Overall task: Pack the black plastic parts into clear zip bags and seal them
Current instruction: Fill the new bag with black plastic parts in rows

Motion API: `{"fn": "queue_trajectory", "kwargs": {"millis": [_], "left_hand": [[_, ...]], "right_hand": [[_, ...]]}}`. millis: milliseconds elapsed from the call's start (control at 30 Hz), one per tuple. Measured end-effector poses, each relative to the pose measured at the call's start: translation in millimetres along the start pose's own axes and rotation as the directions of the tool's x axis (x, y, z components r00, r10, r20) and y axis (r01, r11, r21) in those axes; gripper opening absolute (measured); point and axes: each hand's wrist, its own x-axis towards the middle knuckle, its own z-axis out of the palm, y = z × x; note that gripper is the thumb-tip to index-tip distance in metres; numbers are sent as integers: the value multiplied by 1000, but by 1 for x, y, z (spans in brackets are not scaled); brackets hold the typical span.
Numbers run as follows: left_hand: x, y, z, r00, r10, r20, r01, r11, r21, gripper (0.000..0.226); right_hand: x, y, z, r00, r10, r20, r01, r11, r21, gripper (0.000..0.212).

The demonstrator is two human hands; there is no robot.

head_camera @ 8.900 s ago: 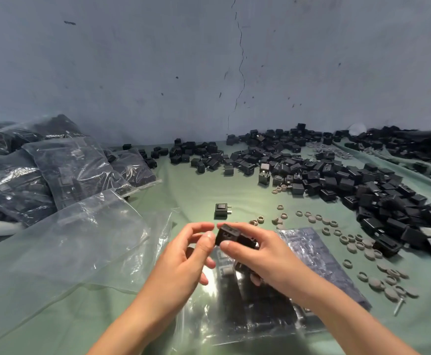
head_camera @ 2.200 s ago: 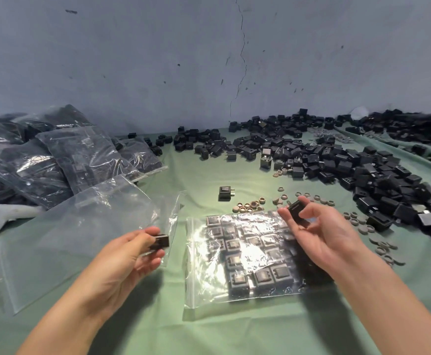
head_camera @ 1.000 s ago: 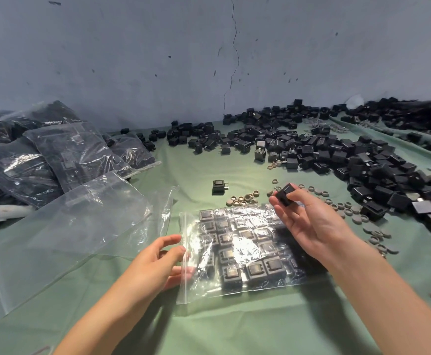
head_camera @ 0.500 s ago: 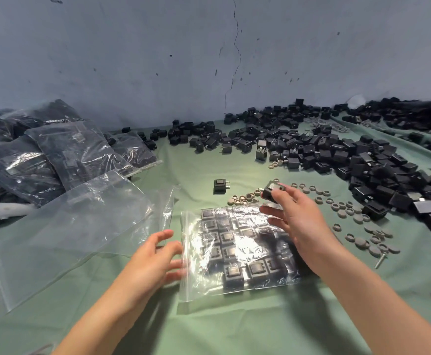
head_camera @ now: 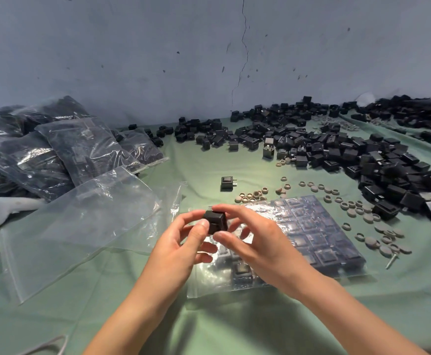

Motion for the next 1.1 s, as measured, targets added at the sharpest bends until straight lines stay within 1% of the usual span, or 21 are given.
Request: {"fn": "queue_trajectory", "kwargs": {"millis": [100,167,233,300,367,467,533,600,667,700,833,1033,1100], "left_hand": [[1,-1,0,996,-74,52,77,995,-67,43],[1,-1,-1,990,-115,87,124,985,-118,45],[2,0,-3,986,-140,91,151,981,-125,47],[3,1,-9,986,-158,44,161,985,-60,52],[4,3,-21,986,-165,-35,167,984,65,53],[8,4,-51,973,-142,-184,196,927,321,49],[9,-1,-67,964,-130,-232,224,865,448,36],[9,-10,-70,958,-190,-216,268,860,435,22],[7,-19,-64,948,-265,-175,315,858,405,20],[6,-22,-60,947,-274,-165,319,848,423,21],[3,-22,-48,971,-193,-140,238,807,540,23],[-2,-22,-46,988,-157,-14,136,806,575,15],[-3,-24,-46,989,-145,20,103,791,604,16]], "right_hand": [[0,-2,0,1000,9,29,-12,996,89,47],[-1,-3,-1,998,17,54,-23,995,99,47],[-3,-2,-1,995,50,85,-59,993,106,48],[-4,-2,0,989,73,130,-84,993,86,52],[-4,-3,-2,986,76,150,-85,995,51,55],[-1,1,-11,990,122,66,-124,992,23,56],[1,7,-19,987,159,-10,-159,986,-41,50],[1,14,-26,980,184,-74,-191,976,-101,46],[2,18,-31,972,195,-132,-211,970,-120,44],[2,20,-33,968,198,-153,-217,969,-121,44],[4,23,-36,959,213,-187,-235,966,-106,45],[5,24,-35,956,218,-197,-241,965,-103,45],[5,24,-34,957,217,-195,-240,965,-103,46]]}}
